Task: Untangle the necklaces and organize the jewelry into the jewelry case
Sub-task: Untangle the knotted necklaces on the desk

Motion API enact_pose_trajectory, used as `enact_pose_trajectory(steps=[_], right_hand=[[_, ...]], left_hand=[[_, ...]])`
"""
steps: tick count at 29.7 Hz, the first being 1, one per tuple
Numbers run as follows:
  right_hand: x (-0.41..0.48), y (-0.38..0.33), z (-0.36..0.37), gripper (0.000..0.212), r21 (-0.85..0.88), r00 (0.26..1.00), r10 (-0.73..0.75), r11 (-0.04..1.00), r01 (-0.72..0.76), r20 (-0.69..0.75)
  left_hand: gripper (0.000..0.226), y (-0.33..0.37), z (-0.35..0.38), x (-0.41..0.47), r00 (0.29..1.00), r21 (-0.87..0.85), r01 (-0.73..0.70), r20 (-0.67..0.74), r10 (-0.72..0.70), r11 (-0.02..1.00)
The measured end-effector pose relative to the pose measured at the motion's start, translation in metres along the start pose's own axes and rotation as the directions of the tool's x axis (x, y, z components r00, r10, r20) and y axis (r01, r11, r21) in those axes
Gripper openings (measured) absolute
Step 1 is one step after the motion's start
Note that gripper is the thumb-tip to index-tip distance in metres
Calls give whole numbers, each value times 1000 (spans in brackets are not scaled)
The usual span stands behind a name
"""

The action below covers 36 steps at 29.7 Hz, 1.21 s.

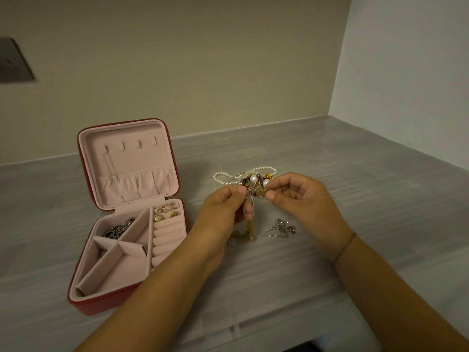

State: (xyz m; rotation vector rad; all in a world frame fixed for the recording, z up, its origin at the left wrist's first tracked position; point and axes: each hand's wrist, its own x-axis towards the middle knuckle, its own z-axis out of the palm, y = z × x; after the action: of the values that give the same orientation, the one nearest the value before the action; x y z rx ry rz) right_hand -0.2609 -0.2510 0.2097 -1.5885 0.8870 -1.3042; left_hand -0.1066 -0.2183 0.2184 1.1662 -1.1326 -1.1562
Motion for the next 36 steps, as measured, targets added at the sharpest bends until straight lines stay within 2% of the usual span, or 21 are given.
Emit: enact_pose_trajectory(steps=[4,24,32,36], right_hand=[[-2,1,1,15,-103,1000,-7,995,6,-9],[-6,-6,1,18,-42,987,-138,990,135,-76],[-7,-7,3,10,-45,992,-111,993,108,-63],[-8,-4,3,9,-53,997,-76,996,76,6]], left_hand=[[17,-1,-1,1,999,5,27,-19,-27,1000],[16,3,-3,-4,999,-36,15,44,-13,999],[17,3,-4,-4,1000,2,-5,17,5,1000],[14,4,-5,-4,1000,3,-19,10,19,1000]])
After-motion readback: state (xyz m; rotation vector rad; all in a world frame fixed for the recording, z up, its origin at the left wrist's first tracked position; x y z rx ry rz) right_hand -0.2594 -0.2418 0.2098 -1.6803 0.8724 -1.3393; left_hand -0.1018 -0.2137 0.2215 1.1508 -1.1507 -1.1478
